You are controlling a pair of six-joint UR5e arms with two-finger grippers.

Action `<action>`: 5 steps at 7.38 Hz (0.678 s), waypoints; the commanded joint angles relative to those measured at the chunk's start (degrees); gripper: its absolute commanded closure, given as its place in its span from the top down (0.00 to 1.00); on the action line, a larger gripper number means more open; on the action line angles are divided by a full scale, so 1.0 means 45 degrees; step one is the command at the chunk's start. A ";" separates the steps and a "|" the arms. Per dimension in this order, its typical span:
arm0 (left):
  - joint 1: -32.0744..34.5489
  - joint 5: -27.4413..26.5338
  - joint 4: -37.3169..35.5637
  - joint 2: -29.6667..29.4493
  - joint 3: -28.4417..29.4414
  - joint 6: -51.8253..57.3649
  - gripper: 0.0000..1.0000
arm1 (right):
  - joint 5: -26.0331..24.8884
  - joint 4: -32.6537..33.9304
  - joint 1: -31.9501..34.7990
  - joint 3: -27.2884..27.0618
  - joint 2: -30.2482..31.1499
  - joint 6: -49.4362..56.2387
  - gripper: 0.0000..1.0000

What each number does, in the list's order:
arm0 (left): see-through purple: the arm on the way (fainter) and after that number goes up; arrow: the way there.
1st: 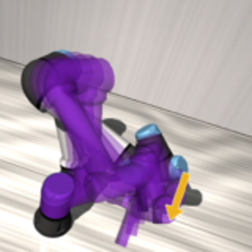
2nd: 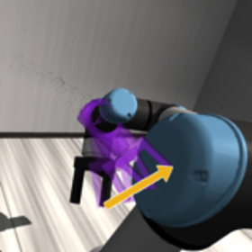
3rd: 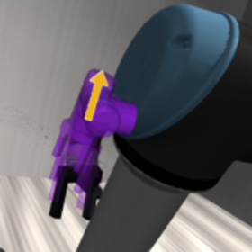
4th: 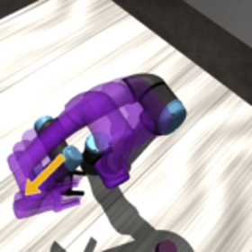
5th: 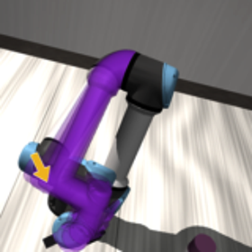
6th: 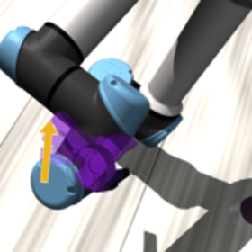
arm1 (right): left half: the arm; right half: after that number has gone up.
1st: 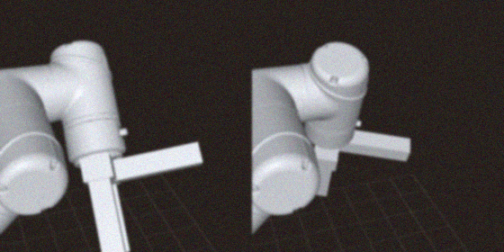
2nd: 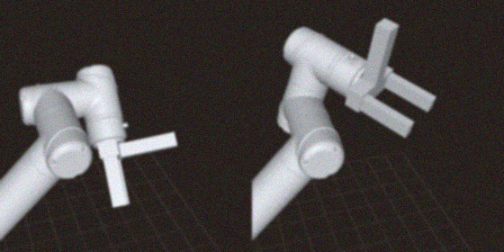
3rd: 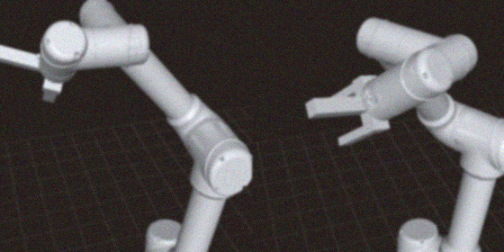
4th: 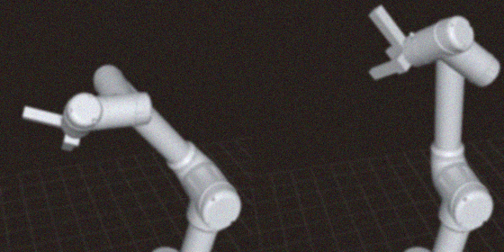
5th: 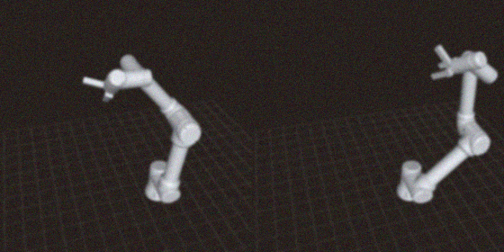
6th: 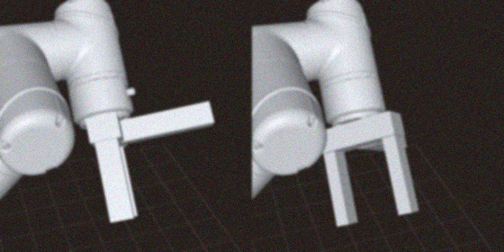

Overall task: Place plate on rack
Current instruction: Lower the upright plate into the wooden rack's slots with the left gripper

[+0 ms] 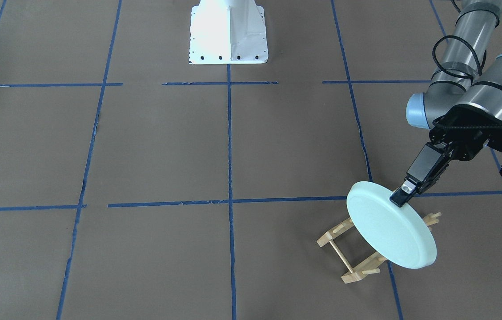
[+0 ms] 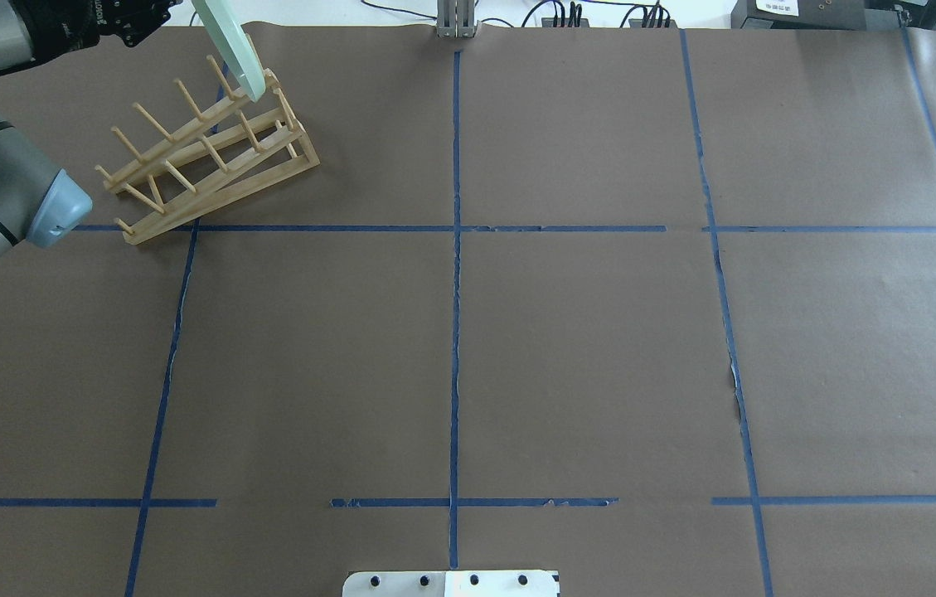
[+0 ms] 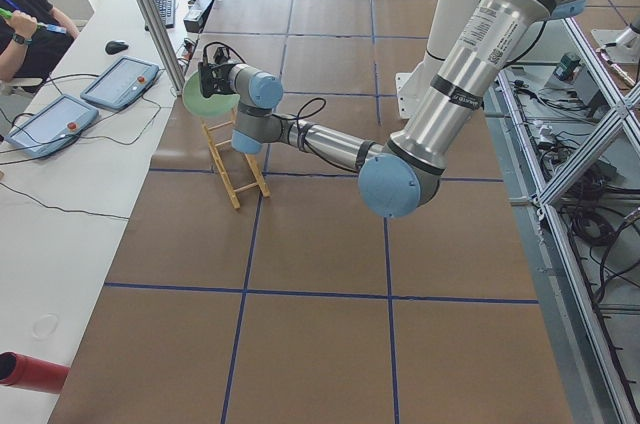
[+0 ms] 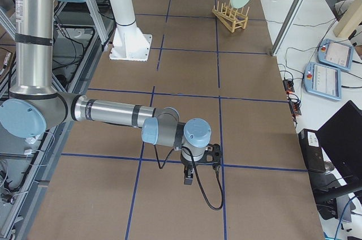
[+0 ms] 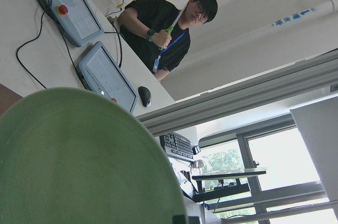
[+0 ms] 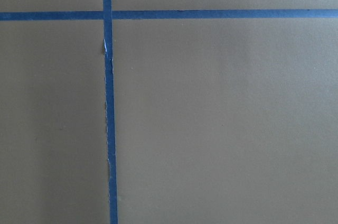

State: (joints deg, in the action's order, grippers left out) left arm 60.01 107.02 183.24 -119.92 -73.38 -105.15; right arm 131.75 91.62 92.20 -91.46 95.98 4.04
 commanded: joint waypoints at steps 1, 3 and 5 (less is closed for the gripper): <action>-0.0248 -0.0383 0.0003 -0.0128 0.0504 0.0065 0.00 | 0.0000 -0.0008 0.0000 0.0012 0.0000 0.0001 1.00; -0.0347 -0.0404 0.0003 -0.0147 0.0797 0.0085 0.00 | 0.0000 -0.0008 0.0000 0.0012 0.0000 0.0001 1.00; -0.0542 -0.0404 0.0003 -0.0128 0.1032 0.0240 0.00 | 0.0000 -0.0007 0.0000 0.0012 0.0000 0.0001 1.00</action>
State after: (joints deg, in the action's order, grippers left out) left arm 57.99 105.22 183.29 -120.51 -69.45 -104.57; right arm 131.75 91.62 92.20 -91.43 95.98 4.04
